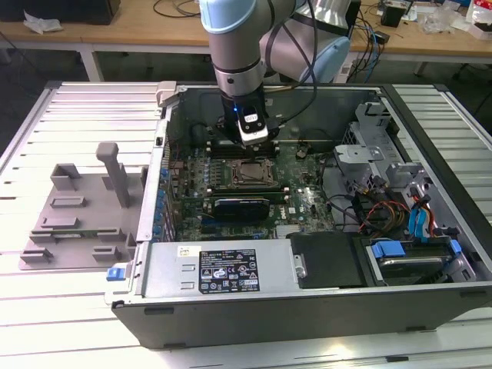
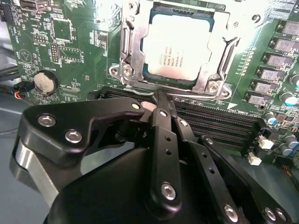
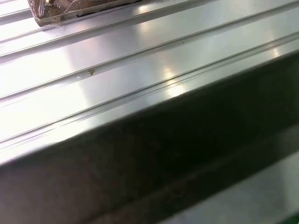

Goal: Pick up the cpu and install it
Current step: 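Install the first cpu locking lever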

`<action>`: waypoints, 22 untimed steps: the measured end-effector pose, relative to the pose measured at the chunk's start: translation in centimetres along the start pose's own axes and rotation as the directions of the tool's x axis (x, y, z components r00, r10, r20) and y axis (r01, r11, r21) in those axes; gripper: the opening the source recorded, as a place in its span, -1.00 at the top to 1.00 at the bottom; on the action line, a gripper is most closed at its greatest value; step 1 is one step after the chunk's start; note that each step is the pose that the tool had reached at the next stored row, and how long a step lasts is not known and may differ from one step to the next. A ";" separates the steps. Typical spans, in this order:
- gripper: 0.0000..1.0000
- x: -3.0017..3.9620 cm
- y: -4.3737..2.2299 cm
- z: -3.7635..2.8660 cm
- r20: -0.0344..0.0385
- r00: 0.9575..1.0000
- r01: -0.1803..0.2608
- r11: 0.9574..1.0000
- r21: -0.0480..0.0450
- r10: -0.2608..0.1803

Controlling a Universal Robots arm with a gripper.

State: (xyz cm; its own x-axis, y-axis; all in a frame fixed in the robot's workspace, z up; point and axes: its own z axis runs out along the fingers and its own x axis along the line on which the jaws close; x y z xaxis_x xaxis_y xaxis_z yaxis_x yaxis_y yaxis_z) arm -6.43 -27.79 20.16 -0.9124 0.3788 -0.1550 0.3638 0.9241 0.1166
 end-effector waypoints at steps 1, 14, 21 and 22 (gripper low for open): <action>0.79 0.01 0.00 0.02 0.001 1.000 0.000 1.000 0.000 0.000; 0.79 -0.47 0.18 0.44 0.008 1.000 0.002 1.000 0.007 -0.002; 0.79 -0.97 0.37 0.55 0.005 1.000 0.001 1.000 -0.001 -0.001; 0.79 -0.97 0.37 0.55 0.005 1.000 0.000 1.000 -0.002 0.000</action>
State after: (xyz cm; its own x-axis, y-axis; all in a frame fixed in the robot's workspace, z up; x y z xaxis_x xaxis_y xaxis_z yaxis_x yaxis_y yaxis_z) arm -5.30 -27.79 19.81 -0.9117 0.3786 -0.1595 0.3630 0.9242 0.1189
